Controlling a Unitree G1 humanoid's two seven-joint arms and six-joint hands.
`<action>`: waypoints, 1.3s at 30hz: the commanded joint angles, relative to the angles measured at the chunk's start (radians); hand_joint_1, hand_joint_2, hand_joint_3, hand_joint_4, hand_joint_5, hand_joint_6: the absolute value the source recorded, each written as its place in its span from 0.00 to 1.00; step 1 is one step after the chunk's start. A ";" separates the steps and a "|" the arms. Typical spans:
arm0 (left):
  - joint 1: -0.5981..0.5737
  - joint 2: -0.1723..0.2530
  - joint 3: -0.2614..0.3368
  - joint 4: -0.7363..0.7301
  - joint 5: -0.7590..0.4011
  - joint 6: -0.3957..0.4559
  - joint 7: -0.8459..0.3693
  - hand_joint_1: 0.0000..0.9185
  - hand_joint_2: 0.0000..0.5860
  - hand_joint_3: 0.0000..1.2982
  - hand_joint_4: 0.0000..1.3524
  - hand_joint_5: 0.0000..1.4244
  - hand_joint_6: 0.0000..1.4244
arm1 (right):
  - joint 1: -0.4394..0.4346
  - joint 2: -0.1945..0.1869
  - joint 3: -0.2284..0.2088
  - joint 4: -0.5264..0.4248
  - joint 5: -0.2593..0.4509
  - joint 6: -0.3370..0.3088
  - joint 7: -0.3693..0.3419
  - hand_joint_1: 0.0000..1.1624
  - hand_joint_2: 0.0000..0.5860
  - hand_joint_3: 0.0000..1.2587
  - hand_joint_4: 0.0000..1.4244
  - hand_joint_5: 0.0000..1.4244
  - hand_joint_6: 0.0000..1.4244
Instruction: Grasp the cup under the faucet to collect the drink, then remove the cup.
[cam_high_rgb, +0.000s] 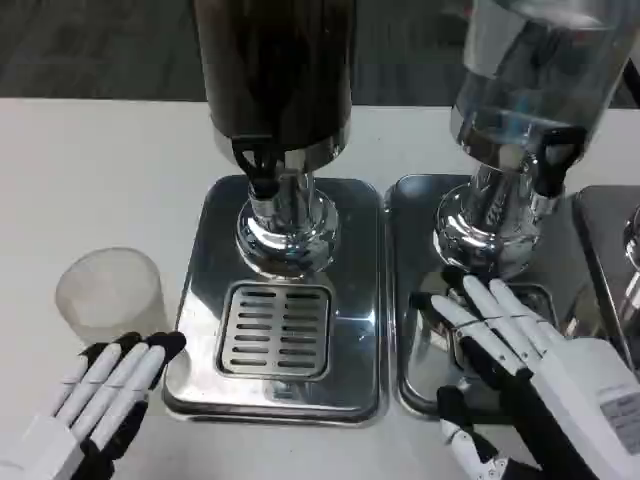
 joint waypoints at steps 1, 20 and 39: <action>0.006 -0.005 0.002 0.003 -0.006 -0.011 -0.019 0.00 0.14 0.00 0.00 0.00 0.00 | -0.004 -0.002 -0.011 0.001 0.006 -0.001 0.012 0.42 1.00 0.11 0.00 0.00 0.08; -0.005 -0.030 -0.001 0.055 -0.082 -0.015 -0.056 0.00 0.14 0.00 0.00 0.00 0.01 | -0.007 0.010 -0.017 0.008 0.025 -0.003 0.022 0.42 1.00 0.11 0.00 0.00 0.08; -0.094 -0.093 0.035 0.130 -0.303 -0.019 -0.166 0.00 0.09 0.00 0.00 0.00 0.06 | -0.026 0.031 0.006 0.036 0.023 0.000 0.026 0.42 1.00 0.12 0.00 0.00 0.08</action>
